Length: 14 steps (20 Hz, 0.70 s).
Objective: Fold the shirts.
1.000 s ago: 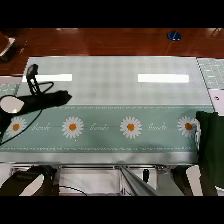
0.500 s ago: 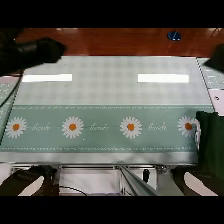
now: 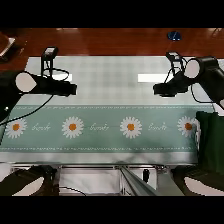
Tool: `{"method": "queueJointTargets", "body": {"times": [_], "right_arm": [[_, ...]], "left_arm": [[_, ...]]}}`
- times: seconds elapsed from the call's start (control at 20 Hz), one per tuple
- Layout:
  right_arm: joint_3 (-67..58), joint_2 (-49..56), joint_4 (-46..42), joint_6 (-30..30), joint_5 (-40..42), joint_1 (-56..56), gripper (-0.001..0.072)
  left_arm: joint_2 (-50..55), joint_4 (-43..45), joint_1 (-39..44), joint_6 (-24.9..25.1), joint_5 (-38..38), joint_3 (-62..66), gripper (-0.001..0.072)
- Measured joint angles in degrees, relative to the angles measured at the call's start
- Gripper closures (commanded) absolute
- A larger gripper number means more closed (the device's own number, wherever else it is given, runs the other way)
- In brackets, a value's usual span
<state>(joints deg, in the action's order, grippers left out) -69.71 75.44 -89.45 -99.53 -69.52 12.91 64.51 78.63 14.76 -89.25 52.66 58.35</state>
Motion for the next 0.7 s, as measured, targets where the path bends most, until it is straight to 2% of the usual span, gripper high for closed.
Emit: {"method": "queueJointTargets", "body": {"times": [0.7], "right_arm": [[0.59,0.61,-0.74,-0.37,0.37,0.74,0.0691]], "left_arm": [[1.05,1.92,-0.09,-1.44,0.72,-0.52,0.0685]]}}
